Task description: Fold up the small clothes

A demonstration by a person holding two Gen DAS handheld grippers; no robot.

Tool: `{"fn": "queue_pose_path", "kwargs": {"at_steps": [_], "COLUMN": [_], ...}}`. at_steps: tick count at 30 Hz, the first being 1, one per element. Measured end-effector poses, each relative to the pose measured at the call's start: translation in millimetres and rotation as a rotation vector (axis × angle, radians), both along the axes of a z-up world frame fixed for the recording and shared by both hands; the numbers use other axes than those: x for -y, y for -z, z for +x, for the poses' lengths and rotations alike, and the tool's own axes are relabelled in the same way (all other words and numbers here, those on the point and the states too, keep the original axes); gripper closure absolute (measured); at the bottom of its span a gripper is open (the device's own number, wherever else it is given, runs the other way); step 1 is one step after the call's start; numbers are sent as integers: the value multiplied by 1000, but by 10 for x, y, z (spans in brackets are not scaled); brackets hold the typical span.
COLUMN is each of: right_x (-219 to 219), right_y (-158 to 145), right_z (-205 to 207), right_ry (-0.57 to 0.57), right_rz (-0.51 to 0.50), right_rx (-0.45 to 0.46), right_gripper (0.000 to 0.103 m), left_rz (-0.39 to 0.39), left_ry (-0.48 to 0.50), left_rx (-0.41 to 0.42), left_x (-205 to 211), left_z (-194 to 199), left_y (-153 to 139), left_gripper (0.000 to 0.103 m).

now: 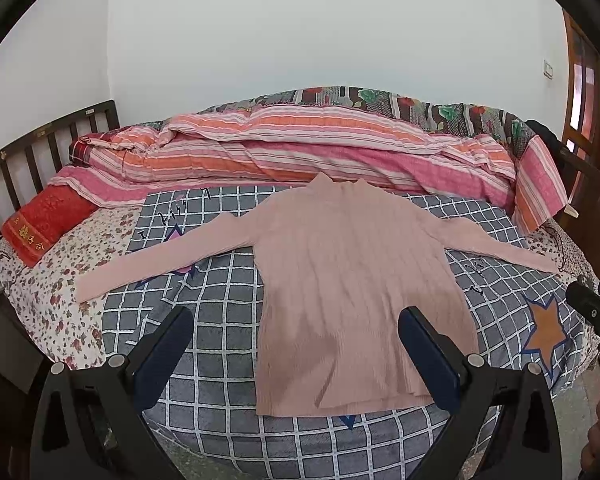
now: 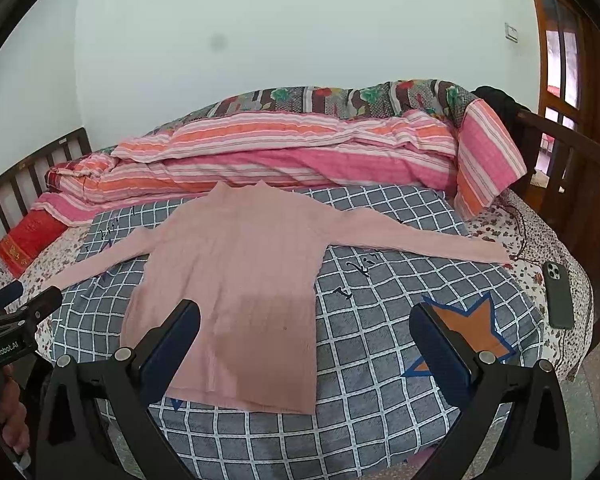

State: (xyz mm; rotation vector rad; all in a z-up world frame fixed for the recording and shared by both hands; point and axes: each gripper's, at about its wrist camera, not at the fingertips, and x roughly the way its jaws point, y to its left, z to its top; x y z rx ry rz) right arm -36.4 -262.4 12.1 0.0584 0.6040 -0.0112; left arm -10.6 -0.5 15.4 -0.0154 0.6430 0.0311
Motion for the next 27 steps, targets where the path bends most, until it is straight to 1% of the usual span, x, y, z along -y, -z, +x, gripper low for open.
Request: {"fn": "queue_pose_path", "kwargs": {"at_steps": [14, 27], "right_x": [-19, -28], "right_y": [-19, -3], "right_z": [-13, -19], "right_ry": [-2, -2], "right_rz": [-10, -7], "right_rx": [1, -5], "right_gripper": [0, 0], "left_rz": [-17, -16], "left_ry": [-4, 5], "left_rx": [-1, -6], "left_x": [-29, -18], "left_z": [-26, -22], "left_y": [-6, 25], "left_gripper": [0, 0]}}
